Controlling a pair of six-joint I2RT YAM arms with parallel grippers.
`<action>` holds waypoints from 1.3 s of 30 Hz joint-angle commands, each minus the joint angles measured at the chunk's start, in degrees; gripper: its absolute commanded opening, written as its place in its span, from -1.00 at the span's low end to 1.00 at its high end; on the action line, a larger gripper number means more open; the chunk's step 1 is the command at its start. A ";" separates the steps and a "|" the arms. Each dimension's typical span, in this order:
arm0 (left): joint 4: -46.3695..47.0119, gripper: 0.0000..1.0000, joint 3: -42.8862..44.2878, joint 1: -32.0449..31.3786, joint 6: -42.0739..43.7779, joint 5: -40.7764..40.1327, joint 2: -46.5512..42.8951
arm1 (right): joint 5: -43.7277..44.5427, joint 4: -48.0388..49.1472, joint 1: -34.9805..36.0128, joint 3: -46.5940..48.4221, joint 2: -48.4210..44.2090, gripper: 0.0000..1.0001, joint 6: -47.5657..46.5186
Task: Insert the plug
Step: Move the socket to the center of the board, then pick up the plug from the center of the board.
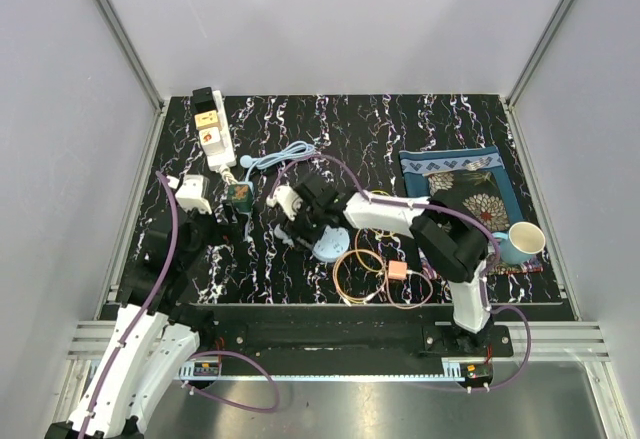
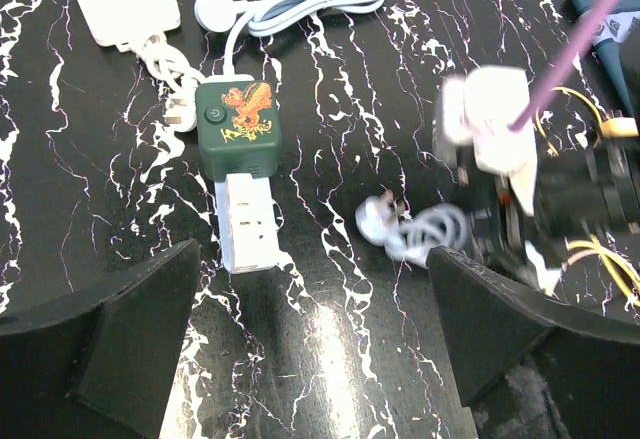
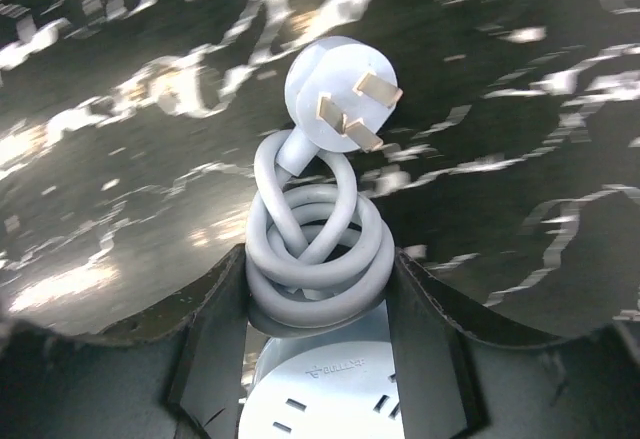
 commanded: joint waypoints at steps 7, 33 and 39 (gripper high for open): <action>3.84 0.98 -0.35 -0.18 0.45 0.59 0.64 | -0.08 -1.83 5.17 -10.07 -17.88 0.79 7.79; 7.35 0.98 -1.23 -0.18 -3.06 4.80 5.74 | 34.48 2.28 -17.68 -31.69 -29.95 0.59 43.15; 7.70 0.98 -1.41 -0.18 -3.24 5.69 5.83 | 35.00 7.92 -18.47 -30.91 -22.91 0.46 42.88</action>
